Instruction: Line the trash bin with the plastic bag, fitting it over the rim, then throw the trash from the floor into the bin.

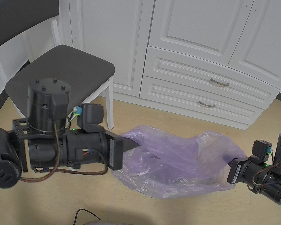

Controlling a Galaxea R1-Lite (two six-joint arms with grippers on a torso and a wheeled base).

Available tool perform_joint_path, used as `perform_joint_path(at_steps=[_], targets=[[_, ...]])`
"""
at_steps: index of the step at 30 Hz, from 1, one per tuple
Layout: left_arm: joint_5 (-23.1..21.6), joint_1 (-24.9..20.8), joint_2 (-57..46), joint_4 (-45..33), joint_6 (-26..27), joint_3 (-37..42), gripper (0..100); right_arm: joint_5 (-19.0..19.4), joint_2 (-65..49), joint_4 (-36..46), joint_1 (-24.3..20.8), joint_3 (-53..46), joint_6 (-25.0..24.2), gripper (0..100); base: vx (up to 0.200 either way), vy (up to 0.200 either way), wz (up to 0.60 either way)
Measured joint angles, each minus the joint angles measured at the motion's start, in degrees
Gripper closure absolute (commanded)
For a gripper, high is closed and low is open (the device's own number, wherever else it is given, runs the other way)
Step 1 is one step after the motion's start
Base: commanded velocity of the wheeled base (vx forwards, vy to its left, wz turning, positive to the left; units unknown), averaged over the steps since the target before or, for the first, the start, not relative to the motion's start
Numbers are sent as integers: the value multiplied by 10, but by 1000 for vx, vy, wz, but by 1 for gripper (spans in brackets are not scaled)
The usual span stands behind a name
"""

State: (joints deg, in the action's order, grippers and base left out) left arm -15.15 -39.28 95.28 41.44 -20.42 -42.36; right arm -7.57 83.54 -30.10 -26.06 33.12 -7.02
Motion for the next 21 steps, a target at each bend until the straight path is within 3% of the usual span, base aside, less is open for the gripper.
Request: perform_joint_path(at_steps=[10,21], targets=[[54,-45,127,189,-45,-8,100,-13,30,-36,-64,-10,-20,100,0,0,0],[97,-35,259,253,-67,-75,100,-17,166,-280,-69,-13,-65,100,0,0,0]])
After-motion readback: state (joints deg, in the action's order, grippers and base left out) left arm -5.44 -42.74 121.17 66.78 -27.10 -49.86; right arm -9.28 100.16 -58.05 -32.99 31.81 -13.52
